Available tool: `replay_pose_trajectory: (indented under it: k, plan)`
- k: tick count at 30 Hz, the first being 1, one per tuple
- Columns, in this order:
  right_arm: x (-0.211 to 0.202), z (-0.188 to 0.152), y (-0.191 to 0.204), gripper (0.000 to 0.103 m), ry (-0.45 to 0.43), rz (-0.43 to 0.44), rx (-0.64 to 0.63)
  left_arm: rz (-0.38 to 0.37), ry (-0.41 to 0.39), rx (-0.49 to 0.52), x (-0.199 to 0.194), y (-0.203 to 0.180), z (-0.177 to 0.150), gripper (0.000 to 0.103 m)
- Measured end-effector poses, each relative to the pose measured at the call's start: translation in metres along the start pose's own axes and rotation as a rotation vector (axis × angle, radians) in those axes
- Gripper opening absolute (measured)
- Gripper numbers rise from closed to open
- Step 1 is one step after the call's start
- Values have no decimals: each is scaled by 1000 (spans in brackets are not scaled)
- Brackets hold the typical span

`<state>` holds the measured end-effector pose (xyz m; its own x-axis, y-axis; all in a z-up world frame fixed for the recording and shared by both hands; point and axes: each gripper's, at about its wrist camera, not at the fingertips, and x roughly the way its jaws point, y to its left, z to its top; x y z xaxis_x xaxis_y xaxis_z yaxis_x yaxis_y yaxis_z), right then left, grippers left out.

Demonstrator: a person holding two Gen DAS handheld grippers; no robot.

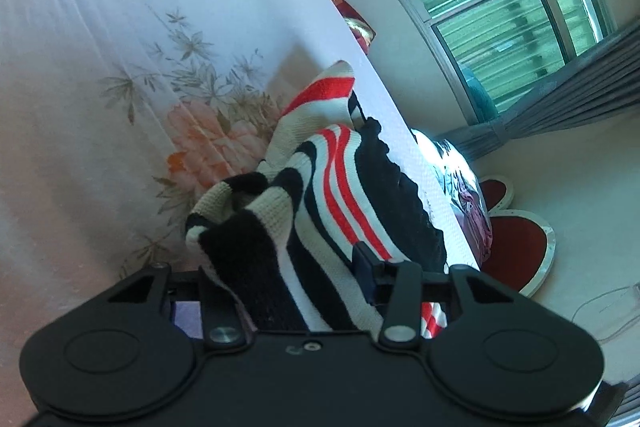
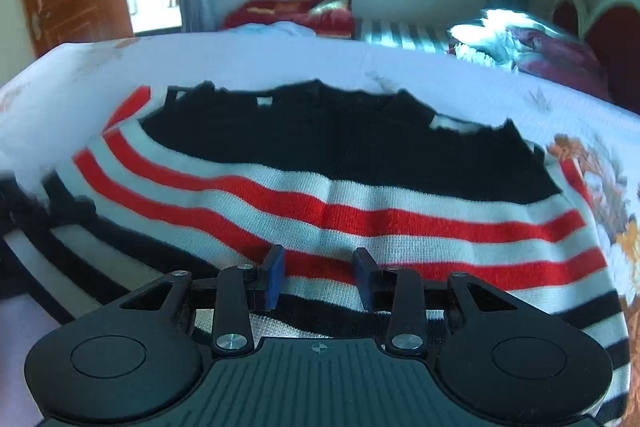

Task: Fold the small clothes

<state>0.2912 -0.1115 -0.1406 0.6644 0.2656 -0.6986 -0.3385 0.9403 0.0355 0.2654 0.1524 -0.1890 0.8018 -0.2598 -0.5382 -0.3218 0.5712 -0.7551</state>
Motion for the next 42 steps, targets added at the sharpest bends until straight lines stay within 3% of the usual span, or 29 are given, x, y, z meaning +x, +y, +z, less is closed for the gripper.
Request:
replay_pose_trajectory:
  k: [3,11,17,23,30,37,40,42]
  plan:
    - [1,3,-1,37,13,2,2,10,3,-1,2,-2,1,43]
    - [2,-7,-2,38,-21,27,-42,76,-13,0,5,-12,-2,24]
    - [2,-5,-7,38,-22,64,-74,121,-72,95,-1,-43,-8,19]
    - [-20,1,-39,38,-74,91,17,118,-131,283,-11,-97,-19,18]
    - [-53,-2,-114,38,-101,67,141,27,-130,550,-3,-179,-56,18]
    - [-73,-23,-181,38,-74,27,290,-71,3,795,38,-231,-143,18]
    - [-82,-31,-200,38,-71,11,335,-52,93,914,59,-233,-185,19]
    - [-90,-35,-209,38,-77,6,355,-24,117,1020,64,-226,-212,28]
